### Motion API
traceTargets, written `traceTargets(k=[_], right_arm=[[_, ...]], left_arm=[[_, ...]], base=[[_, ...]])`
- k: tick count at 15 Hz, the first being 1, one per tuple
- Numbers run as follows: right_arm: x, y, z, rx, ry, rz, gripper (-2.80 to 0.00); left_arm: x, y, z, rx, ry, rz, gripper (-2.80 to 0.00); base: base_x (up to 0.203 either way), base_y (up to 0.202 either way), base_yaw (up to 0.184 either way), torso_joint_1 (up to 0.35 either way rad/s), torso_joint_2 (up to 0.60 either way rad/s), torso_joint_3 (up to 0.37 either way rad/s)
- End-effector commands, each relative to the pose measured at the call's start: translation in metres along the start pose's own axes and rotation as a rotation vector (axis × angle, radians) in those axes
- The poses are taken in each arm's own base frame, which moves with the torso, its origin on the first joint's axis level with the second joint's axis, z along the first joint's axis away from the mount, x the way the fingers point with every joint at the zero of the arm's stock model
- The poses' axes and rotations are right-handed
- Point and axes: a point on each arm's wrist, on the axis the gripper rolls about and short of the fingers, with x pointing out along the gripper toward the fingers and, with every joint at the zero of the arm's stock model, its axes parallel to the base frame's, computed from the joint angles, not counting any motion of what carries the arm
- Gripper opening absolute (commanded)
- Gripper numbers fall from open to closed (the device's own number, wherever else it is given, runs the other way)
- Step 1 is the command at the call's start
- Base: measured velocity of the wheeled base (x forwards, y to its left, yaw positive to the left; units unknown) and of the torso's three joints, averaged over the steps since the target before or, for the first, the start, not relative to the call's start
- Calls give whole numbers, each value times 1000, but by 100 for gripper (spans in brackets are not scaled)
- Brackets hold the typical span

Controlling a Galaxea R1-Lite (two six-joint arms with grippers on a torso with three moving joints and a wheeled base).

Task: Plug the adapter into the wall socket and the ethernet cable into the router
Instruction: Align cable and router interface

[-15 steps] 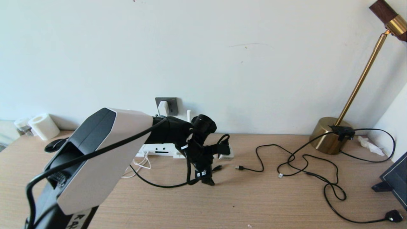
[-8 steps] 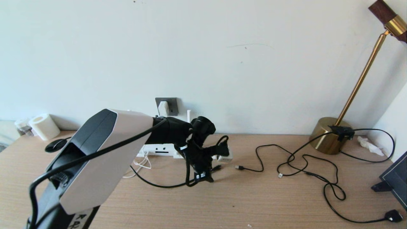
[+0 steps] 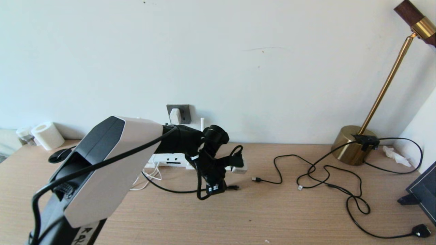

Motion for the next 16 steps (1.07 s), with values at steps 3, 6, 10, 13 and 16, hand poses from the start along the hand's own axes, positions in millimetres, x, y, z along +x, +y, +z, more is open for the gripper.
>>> traceTargets(k=[3,6,10,13,16], right_arm=[[0,0,0,-1,2,1,-280],[0,0,0,1,2,-1,-280],[-1,0,3,9,-11,-6,-280],[-19,0,56,102,-122,18,-280],[-10,3,110,245,-57,185,-280]], left_arm=[[-40,3,12,23,-55,70,-280],[-90,-1,28,56,-119,150,-280],[-169,-29,66,152,-240,304,-280],[-229,-68,92,237,-337,399,-280],[-268,-110,114,320,-436,450,-280]], base=[[0,0,0,0,0,0],[0,0,0,0,0,0],[0,0,0,0,0,0],[0,0,0,0,0,0],[0,0,0,0,0,0]])
